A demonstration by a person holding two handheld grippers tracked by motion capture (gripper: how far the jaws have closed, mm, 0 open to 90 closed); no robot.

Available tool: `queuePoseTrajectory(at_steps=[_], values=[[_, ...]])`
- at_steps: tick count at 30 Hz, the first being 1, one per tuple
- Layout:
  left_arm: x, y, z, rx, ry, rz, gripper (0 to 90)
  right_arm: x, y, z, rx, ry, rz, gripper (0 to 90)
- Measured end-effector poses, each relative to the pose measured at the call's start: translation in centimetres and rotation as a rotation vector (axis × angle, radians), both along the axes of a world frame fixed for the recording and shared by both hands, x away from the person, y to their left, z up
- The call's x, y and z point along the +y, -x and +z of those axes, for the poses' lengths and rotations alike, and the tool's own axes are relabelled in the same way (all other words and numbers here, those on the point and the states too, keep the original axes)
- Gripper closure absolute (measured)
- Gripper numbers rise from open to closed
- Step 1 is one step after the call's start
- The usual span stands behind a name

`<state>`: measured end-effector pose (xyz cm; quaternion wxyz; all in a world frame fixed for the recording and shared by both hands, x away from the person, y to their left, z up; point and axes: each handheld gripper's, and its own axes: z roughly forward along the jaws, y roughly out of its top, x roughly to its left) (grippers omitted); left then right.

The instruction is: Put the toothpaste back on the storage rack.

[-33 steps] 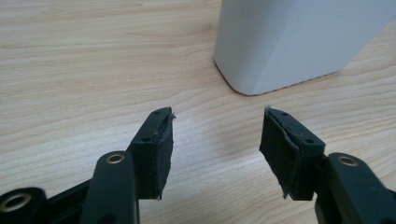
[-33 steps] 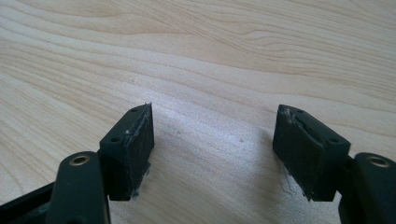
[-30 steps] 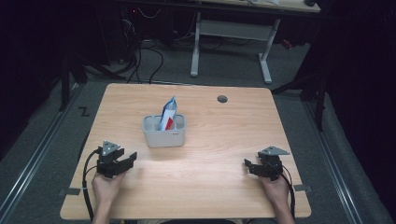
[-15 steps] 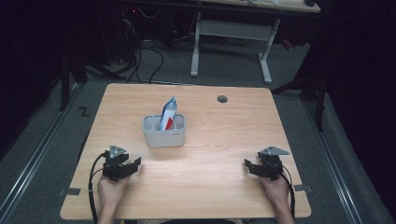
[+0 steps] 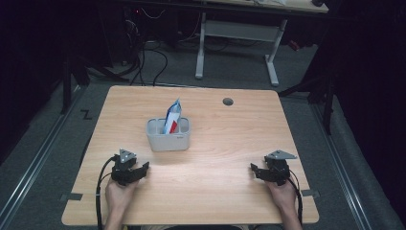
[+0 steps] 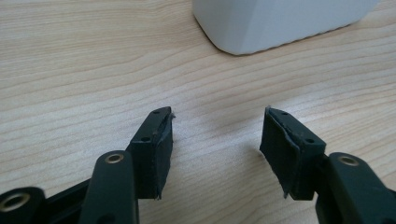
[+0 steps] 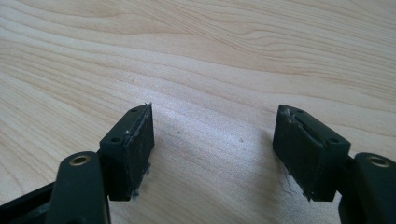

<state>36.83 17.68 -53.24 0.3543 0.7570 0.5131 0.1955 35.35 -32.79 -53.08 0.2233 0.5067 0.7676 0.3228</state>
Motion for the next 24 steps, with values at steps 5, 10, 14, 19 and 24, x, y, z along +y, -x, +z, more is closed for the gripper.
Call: queuePoseTrajectory(at_steps=[5,10,14,19,24], values=[[-0.3,0.0,-0.1,-0.015,-0.020,0.001,43.5,0.0,0.0,0.0,-0.001,0.001,0.001,29.3],[-0.9,0.1,-0.4,-0.040,-0.046,0.002,40.3,0.0,0.0,0.0,-0.001,0.001,0.001,29.3],[-1.0,0.1,-0.4,-0.039,-0.047,0.012,39.9,0.0,0.0,0.0,0.000,0.000,0.000,29.3],[-1.1,0.1,-0.4,-0.036,-0.046,0.021,36.9,0.0,0.0,0.0,-0.001,0.000,0.001,29.3],[-1.1,0.1,-0.4,-0.034,-0.044,0.019,35.8,0.0,0.0,0.0,0.001,-0.002,0.000,29.3]])
